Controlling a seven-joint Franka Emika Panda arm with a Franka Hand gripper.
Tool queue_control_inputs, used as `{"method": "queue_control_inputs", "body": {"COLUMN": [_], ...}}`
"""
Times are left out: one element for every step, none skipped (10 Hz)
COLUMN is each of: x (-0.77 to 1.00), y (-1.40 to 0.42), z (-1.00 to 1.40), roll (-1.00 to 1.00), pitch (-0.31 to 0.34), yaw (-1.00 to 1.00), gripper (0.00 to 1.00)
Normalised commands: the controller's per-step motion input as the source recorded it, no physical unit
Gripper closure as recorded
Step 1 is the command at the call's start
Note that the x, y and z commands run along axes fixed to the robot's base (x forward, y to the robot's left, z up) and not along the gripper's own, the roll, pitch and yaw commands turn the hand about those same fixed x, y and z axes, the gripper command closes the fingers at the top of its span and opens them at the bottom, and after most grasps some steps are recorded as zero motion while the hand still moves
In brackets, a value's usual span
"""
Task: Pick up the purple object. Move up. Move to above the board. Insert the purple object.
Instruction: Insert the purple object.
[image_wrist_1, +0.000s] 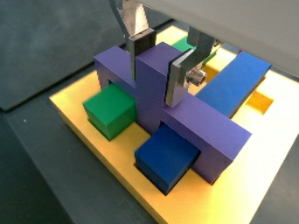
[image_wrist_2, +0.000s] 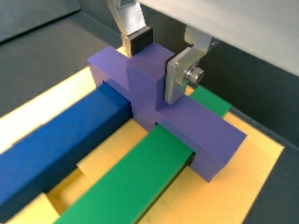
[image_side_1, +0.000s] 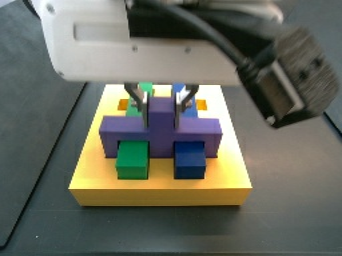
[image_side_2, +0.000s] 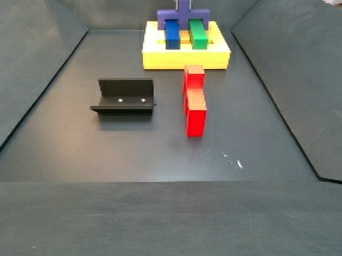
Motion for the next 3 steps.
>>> {"method": "queue_control_inputs", "body": {"x": [0.0,0.03,0.0], "y": [0.0,0.0,0.0], "z": [-0.68,-0.02,0.0], "roll": [-0.17,0.0,0.0], "pitch": [-0.147,0.006,0.0], "yaw": [0.0,0.0,0.0], "gripper": [1.0,1.0,1.0]}}
